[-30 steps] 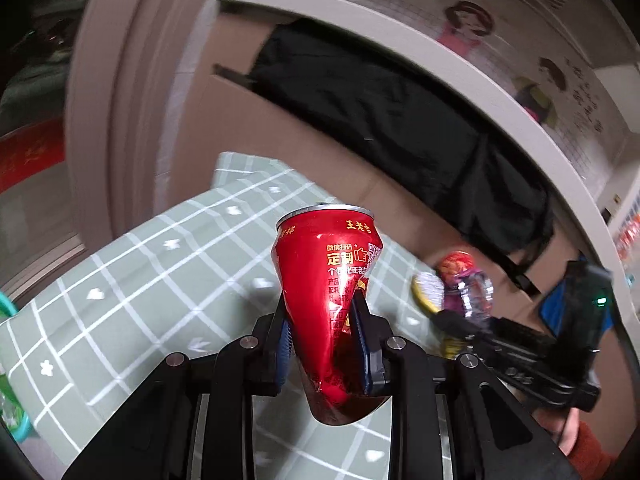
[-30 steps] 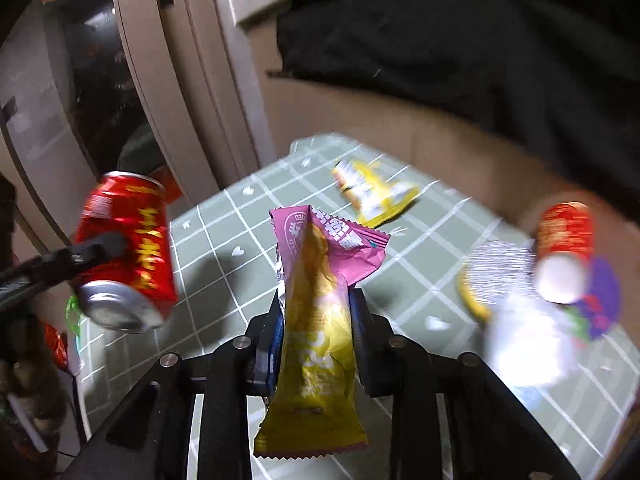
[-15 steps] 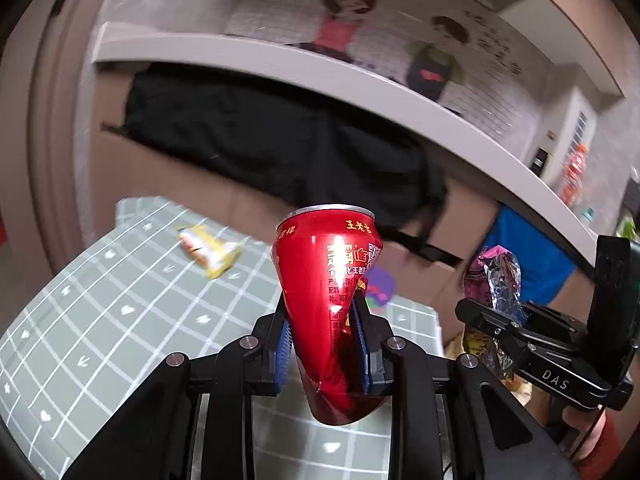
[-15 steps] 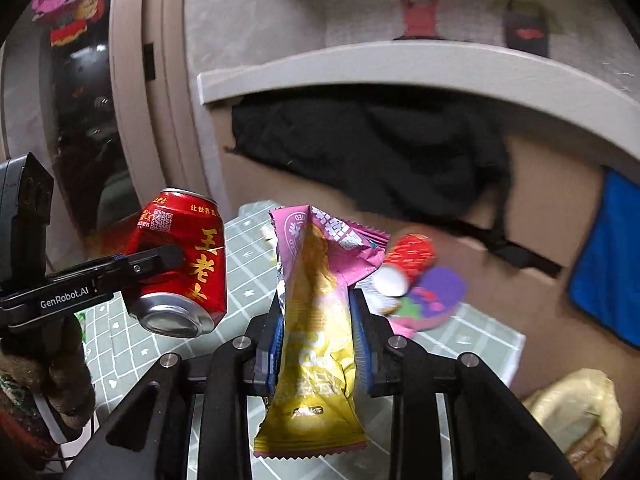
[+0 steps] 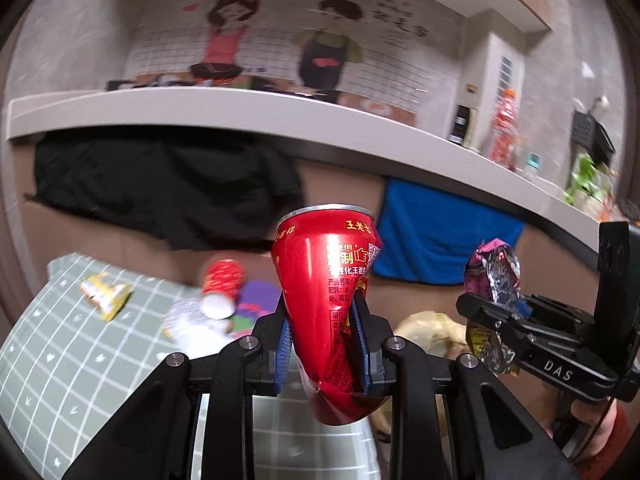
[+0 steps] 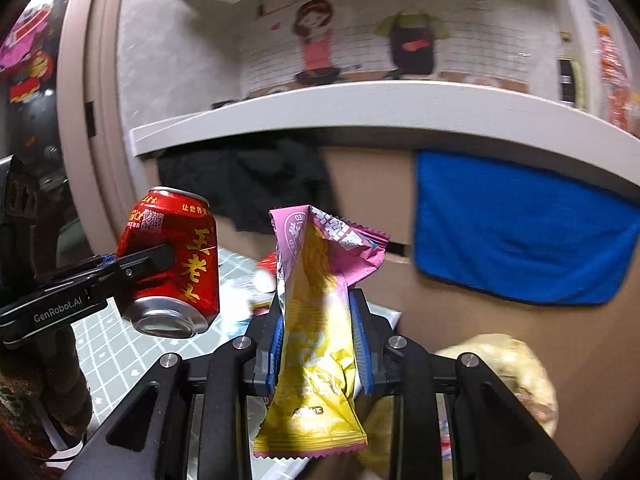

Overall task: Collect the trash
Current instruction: 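Carry the red can and yellow-pink wrapper over the yellow bin, then open both tools to drop the can and wrapper into the bin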

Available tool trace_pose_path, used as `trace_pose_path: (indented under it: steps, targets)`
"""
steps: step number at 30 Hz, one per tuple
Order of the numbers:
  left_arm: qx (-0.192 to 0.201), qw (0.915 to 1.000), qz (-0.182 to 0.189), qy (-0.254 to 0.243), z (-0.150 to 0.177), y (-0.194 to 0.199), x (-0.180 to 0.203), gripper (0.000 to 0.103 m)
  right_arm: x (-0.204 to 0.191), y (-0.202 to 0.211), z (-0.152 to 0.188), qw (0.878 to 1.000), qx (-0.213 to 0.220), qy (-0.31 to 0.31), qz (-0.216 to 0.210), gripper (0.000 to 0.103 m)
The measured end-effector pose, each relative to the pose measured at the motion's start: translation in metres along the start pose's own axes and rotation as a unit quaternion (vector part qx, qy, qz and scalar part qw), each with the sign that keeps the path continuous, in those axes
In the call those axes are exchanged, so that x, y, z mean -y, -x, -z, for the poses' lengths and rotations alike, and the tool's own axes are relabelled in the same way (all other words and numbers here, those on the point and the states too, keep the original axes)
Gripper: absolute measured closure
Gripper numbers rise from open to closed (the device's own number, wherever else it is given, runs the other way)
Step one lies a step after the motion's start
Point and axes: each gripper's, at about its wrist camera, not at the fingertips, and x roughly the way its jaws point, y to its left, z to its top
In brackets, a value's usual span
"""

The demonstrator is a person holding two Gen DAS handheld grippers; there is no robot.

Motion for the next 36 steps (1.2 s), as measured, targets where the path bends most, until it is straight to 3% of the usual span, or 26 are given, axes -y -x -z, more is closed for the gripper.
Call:
trace_pose_path:
  steps: [9, 16, 24, 36]
  targets:
    - [-0.021, 0.9974, 0.055, -0.043, 0.003, -0.037, 0.074, 0.075, 0.068, 0.042, 0.009, 0.997, 0.024, -0.042, 0.053, 0.075]
    - [-0.036, 0.9937, 0.096, -0.045, 0.012, -0.063, 0.106, 0.075, 0.106, 0.060, 0.021, 0.994, 0.026, -0.067, 0.085, 0.075]
    - [-0.067, 0.9897, 0.118, -0.046, 0.028, -0.095, 0.129, 0.075, 0.128, 0.059, 0.032, 0.991, 0.021, -0.081, 0.100, 0.075]
    - [-0.120, 0.9845, 0.125, -0.032, 0.051, -0.142, 0.129, 0.075, 0.157, 0.026, 0.056, 0.989, -0.013, -0.106, 0.099, 0.075]
